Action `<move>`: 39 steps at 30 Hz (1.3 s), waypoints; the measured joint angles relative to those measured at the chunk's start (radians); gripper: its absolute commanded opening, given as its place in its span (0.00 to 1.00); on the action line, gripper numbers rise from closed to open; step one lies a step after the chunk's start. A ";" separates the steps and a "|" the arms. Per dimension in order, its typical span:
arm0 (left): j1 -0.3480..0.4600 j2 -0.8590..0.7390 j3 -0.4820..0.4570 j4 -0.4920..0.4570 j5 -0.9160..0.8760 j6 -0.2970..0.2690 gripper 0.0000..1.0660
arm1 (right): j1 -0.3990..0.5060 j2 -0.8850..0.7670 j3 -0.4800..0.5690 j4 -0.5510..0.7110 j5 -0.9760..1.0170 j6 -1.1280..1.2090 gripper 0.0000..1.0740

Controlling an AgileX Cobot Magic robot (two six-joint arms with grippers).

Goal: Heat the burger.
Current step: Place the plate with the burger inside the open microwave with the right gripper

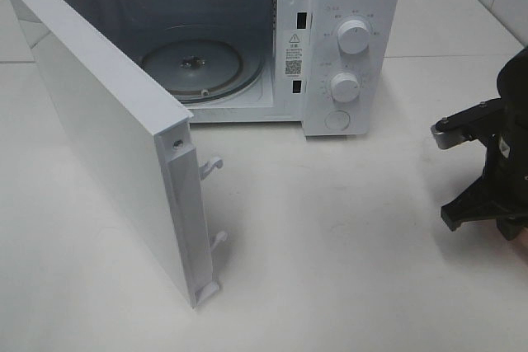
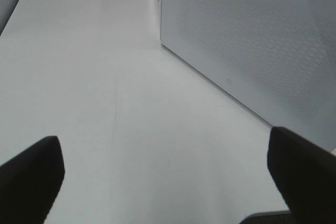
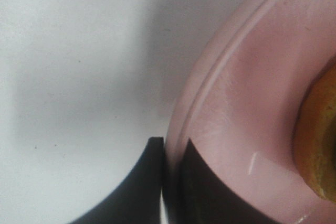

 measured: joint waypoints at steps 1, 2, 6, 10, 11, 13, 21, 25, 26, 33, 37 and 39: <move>0.000 0.000 0.000 0.000 0.000 0.000 0.92 | 0.006 -0.002 0.000 -0.006 0.003 0.003 0.00; 0.000 0.000 0.000 0.000 0.000 0.000 0.92 | 0.006 -0.002 0.000 -0.006 0.003 0.003 0.00; 0.000 0.000 0.000 0.000 0.000 0.000 0.92 | 0.034 -0.016 0.000 -0.038 0.035 0.041 0.00; 0.000 0.000 0.000 0.000 0.000 0.000 0.92 | 0.054 -0.024 0.000 -0.053 0.063 0.045 0.00; 0.000 0.000 0.000 0.000 0.000 0.000 0.92 | 0.066 -0.033 0.000 -0.056 0.079 0.046 0.00; 0.000 0.000 0.000 0.000 0.000 0.000 0.92 | 0.074 -0.039 0.000 -0.057 0.089 0.046 0.00; 0.000 0.000 0.000 0.000 0.000 0.000 0.92 | 0.134 -0.130 0.000 -0.077 0.168 0.046 0.00; 0.000 0.000 0.000 0.000 0.000 0.000 0.92 | 0.156 -0.171 0.000 -0.078 0.206 0.046 0.00; 0.000 0.000 0.000 0.000 0.000 0.000 0.92 | 0.171 -0.191 0.000 -0.078 0.221 0.046 0.00; 0.000 0.000 0.000 0.000 0.000 0.000 0.92 | 0.223 -0.251 0.000 -0.078 0.263 0.042 0.00; 0.000 0.000 0.000 0.000 0.000 0.000 0.92 | 0.260 -0.298 0.001 -0.077 0.290 0.034 0.00; 0.000 0.000 0.000 0.000 0.000 0.000 0.92 | 0.266 -0.308 0.002 -0.077 0.292 0.033 0.00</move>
